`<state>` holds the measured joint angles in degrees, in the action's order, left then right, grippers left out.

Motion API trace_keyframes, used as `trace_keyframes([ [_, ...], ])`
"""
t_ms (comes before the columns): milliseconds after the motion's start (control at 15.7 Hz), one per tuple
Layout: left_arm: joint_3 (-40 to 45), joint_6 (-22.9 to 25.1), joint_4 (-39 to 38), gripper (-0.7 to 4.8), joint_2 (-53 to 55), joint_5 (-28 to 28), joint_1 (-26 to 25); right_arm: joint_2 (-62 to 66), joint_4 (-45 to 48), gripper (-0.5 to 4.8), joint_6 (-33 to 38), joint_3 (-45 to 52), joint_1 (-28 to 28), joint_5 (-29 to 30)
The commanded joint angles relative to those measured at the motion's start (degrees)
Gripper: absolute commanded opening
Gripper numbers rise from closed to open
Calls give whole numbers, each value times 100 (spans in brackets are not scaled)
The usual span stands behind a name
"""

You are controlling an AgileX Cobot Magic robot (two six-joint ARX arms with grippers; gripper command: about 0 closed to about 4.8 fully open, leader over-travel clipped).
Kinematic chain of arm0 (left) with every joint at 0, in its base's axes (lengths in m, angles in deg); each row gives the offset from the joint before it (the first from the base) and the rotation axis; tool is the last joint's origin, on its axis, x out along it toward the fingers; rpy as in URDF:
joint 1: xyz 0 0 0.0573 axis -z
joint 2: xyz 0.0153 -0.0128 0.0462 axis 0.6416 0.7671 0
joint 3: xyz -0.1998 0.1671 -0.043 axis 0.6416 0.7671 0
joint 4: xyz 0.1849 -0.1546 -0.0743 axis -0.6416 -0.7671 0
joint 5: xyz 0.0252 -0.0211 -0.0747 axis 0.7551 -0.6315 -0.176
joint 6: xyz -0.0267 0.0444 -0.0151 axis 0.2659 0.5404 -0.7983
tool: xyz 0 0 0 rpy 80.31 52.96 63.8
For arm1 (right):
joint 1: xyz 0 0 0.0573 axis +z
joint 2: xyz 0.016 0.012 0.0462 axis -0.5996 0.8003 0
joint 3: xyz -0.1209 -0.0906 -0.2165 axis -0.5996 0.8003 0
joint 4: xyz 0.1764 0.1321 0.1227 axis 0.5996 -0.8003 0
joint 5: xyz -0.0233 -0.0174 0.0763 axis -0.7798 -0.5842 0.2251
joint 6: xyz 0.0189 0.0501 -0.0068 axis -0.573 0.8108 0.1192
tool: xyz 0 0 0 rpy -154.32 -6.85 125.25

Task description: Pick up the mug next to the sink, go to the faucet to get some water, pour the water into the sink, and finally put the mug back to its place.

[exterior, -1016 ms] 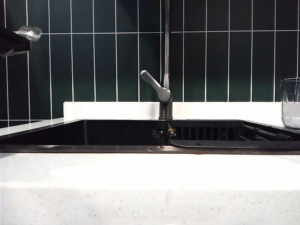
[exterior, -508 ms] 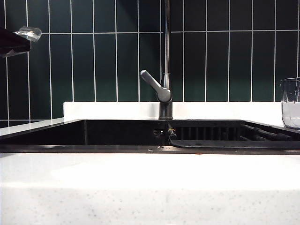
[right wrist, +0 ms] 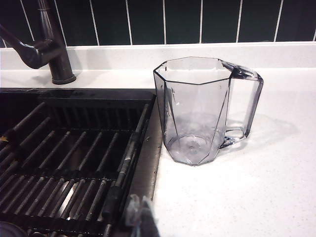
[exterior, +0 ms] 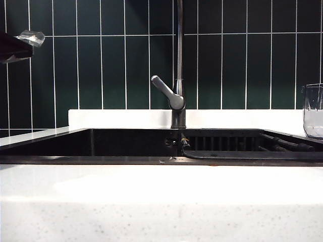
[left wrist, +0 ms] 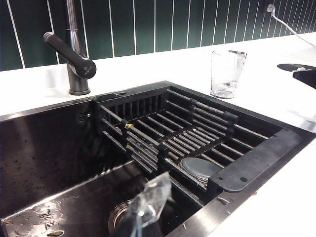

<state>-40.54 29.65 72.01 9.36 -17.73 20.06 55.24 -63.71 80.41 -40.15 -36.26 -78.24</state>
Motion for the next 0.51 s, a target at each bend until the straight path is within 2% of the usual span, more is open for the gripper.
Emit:
trace_keyframes([
  [64, -13, -11, 50, -5, 4, -13, 2, 0, 57, -6, 17, 35, 2, 9],
  [254, -15, -13, 50, -5, 4, -15, -33, 0, 59, -6, 17, 35, 2, 9],
  [318, -17, -13, 48, -5, 4, -188, -225, 0, 57, -6, 17, 35, 2, 9],
  [381, -15, -13, 50, -5, 4, -579, -765, 0, 59, -6, 17, 35, 11, 9],
  [508, -15, -15, 50, -5, 4, -892, -1609, 0, 59, -6, 17, 35, 13, 9],
])
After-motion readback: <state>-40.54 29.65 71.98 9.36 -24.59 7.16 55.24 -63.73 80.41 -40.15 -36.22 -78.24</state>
